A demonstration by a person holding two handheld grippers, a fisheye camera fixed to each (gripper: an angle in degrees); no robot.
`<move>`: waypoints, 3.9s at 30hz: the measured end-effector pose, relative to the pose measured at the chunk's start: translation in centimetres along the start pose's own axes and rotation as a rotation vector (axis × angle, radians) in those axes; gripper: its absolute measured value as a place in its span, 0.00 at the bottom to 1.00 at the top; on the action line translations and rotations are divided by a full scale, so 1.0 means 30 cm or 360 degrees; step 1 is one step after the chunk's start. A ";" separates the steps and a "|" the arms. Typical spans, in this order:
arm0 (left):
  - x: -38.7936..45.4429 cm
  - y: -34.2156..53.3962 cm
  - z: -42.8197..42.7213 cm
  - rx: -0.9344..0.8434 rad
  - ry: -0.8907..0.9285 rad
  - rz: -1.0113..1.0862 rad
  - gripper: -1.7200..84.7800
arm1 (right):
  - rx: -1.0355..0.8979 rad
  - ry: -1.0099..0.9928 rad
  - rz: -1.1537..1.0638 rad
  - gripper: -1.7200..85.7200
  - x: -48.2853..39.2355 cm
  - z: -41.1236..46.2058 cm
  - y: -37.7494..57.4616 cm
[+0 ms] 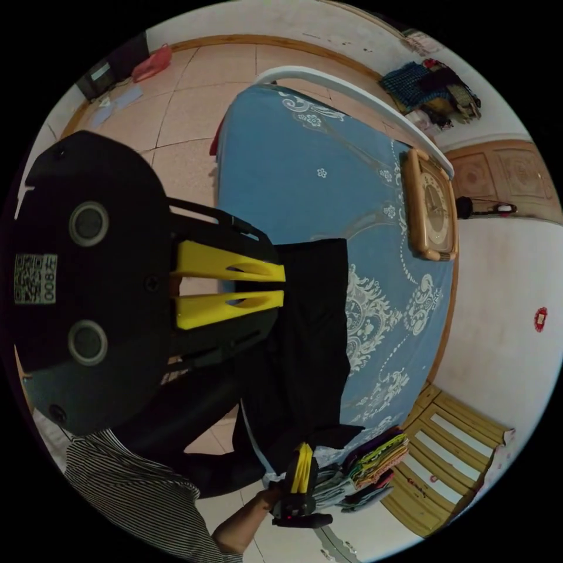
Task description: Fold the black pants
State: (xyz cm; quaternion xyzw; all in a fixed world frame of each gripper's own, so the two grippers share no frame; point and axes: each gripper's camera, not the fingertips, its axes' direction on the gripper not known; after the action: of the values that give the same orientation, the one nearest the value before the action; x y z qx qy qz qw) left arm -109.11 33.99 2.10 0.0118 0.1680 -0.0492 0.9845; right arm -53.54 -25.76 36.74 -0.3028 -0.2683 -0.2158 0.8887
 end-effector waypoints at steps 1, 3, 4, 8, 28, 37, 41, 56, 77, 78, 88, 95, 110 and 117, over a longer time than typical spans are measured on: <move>0.003 0.025 0.021 -0.0038 -0.0020 0.0010 0.04 | -0.0011 -0.0004 -0.0023 0.02 -0.031 0.001 0.021; 0.002 0.062 0.052 -0.0075 -0.0032 -0.0007 0.04 | -0.0034 -0.0016 -0.0039 0.02 -0.072 0.007 0.052; 0.000 0.085 0.070 -0.0080 -0.0025 -0.0030 0.04 | -0.0048 -0.0024 -0.0052 0.02 -0.098 0.011 0.072; -0.004 0.160 0.133 -0.0107 0.0000 -0.0088 0.04 | -0.0093 -0.0059 -0.0080 0.02 -0.157 0.026 0.134; 0.116 0.392 0.401 -0.0106 0.0042 -0.0286 0.03 | -0.0076 -0.0462 0.0134 0.02 -0.008 -0.001 0.530; 0.238 0.455 0.515 -0.0009 0.0092 -0.0423 0.03 | -0.0168 -0.0495 0.0116 0.02 0.150 -0.002 0.709; 0.368 0.469 0.533 0.0256 0.0196 -0.0441 0.03 | -0.0242 -0.0715 0.0200 0.02 0.265 0.011 0.800; 1.169 0.202 1.003 -0.0123 0.0750 0.0373 0.02 | -0.0083 -0.0682 0.0745 0.02 0.910 -0.160 1.268; 1.880 -0.080 1.460 -0.0331 0.0640 0.0596 0.04 | 0.0042 -0.0437 0.1357 0.09 2.003 -0.442 1.854; 1.896 -0.083 1.467 -0.0330 0.0635 0.0604 0.04 | 0.0009 -0.0407 0.1383 0.10 2.062 -0.446 1.873; 2.124 -0.141 1.568 -0.0324 0.0561 0.0704 0.04 | -0.0265 -0.0326 0.1582 0.10 2.405 -0.450 2.111; 2.240 -0.177 1.624 -0.0333 0.0582 0.0671 0.03 | -0.0280 -0.0353 0.1541 0.06 2.534 -0.519 2.324; 2.454 -0.198 1.559 -0.0152 0.0661 0.0784 0.02 | 0.0545 -0.0892 0.1773 0.03 2.695 -0.903 3.192; 2.569 -0.176 1.581 -0.0264 0.0603 0.0921 0.02 | 0.0664 -0.1028 0.2056 0.03 2.600 -0.912 3.691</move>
State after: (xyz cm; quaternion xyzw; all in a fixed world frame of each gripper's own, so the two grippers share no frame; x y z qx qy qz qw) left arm -21.64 19.71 21.23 -0.0120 0.3407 0.2486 0.9066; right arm 75.91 19.22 18.97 -0.2736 -0.3199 0.5035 0.7545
